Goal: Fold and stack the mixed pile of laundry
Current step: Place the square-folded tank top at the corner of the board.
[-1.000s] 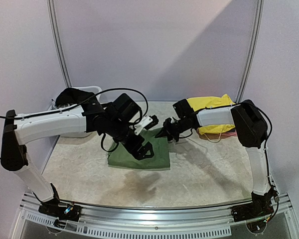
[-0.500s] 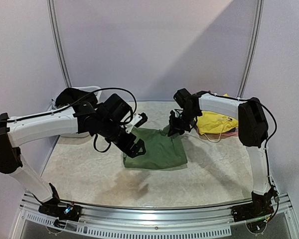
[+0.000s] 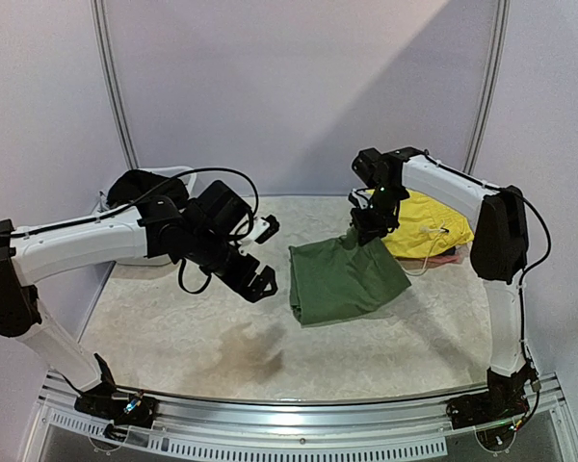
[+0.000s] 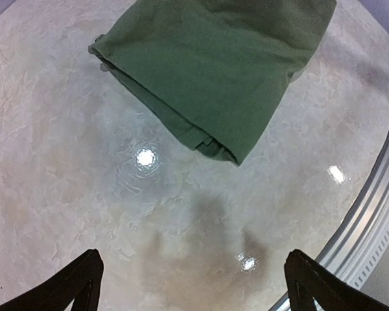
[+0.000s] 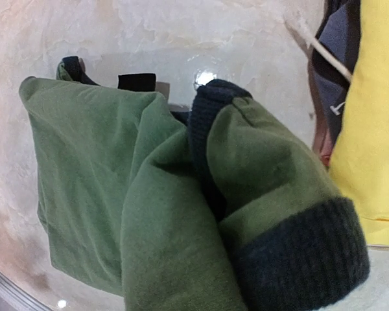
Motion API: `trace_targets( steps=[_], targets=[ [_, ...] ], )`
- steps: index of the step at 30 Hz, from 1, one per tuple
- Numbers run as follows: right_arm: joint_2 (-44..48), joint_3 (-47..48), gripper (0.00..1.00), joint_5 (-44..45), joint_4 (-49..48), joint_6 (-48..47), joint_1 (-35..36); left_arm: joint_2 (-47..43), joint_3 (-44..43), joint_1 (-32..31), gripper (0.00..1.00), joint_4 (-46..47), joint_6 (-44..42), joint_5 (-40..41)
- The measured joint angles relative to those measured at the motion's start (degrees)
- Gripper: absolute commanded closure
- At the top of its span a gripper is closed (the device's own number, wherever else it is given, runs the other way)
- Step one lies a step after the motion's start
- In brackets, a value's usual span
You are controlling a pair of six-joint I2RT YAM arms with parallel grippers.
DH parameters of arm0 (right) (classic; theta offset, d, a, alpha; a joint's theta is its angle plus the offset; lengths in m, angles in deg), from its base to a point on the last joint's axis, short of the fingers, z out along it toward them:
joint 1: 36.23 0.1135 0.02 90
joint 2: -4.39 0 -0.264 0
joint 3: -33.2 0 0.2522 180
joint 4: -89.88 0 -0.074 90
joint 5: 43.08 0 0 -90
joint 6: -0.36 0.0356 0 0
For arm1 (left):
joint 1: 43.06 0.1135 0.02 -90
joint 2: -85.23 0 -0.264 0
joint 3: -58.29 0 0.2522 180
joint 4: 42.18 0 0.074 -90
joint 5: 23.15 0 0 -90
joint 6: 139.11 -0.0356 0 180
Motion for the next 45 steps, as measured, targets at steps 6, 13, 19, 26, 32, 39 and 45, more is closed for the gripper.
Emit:
trace_targets(
  steps=[6, 13, 19, 26, 32, 39, 45],
  targets=[
    [0.68, 4.81, 1.00, 5.22, 3.61, -3.52, -0.81, 0.13, -1.18, 0.04, 0.01, -0.57, -0.24, 0.15],
    [0.68, 9.27, 1.00, 9.16, 6.32, -6.45, -2.78, 1.09, -3.15, 0.13, 0.00, -0.96, -0.39, 0.17],
    [0.68, 11.69, 1.00, 11.91, 7.39, -8.81, -3.80, 1.77, -3.34, 0.15, 0.01, -1.16, -0.39, 0.17],
    [0.68, 14.29, 1.00, 15.45, 7.32, -10.62, -4.72, 2.84, -5.11, 0.15, 0.00, -1.49, -0.61, 0.15],
    [0.68, 18.12, 1.00, 17.97, 6.10, -11.98, -5.62, 4.83, -6.84, 0.15, 0.00, -1.57, -1.27, 0.00],
    [0.68, 21.29, 1.00, 19.19, 4.11, -13.16, -6.91, 5.51, -7.72, 0.15, 0.00, -2.10, -1.88, -0.11],
    [0.68, 21.38, 1.00, 19.69, 3.15, -14.10, -7.15, 5.90, -7.74, 0.15, 0.00, -2.56, -1.90, -0.31]
  ],
)
